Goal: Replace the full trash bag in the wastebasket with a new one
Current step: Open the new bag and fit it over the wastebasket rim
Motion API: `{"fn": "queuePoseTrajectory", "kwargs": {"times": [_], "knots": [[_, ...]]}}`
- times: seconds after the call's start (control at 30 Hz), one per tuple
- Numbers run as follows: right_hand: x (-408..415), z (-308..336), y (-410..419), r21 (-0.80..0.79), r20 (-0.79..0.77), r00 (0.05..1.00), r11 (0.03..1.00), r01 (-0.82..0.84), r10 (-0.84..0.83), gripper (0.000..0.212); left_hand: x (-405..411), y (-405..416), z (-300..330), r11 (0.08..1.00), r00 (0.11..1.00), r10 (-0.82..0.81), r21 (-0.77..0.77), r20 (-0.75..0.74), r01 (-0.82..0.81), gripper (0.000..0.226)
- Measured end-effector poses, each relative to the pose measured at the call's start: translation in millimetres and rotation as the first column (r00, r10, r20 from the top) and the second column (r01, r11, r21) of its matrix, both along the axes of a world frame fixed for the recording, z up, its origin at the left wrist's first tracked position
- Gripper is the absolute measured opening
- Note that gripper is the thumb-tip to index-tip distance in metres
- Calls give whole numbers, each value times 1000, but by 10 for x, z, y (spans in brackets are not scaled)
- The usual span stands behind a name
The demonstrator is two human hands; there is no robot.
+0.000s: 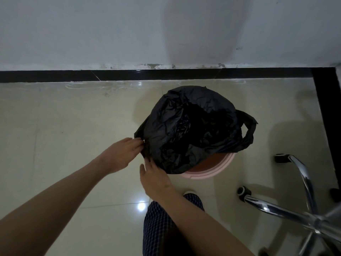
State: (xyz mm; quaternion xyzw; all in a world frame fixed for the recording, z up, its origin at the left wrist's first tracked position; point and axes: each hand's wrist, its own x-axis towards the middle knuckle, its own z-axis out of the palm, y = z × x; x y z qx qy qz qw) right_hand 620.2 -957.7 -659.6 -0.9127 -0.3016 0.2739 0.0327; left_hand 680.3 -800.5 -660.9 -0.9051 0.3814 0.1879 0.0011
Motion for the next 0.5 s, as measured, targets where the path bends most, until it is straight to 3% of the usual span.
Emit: {"fn": "queuePoseTrajectory", "kwargs": {"times": [0.1, 0.17, 0.27, 0.5], "knots": [[114, 158, -135, 292, 92, 990, 948, -125, 103, 26, 58, -104, 218, 978, 990, 61, -205, 125, -34, 33], [243, 284, -348, 398, 299, 948, 888, -229, 111, 21, 60, -173, 327, 971, 985, 35, -241, 168, 7, 24], [358, 458, -788, 396, 479, 871, 860, -321, 105, 18, -18, -321, 425, 957, 984, -16, -283, 177, 66, 17], [368, 394, -1668, 234, 610, 759, 865, -445, 225, 15, -456, -896, 468, 911, 942, -173, -318, 289, 264, 8]]}}
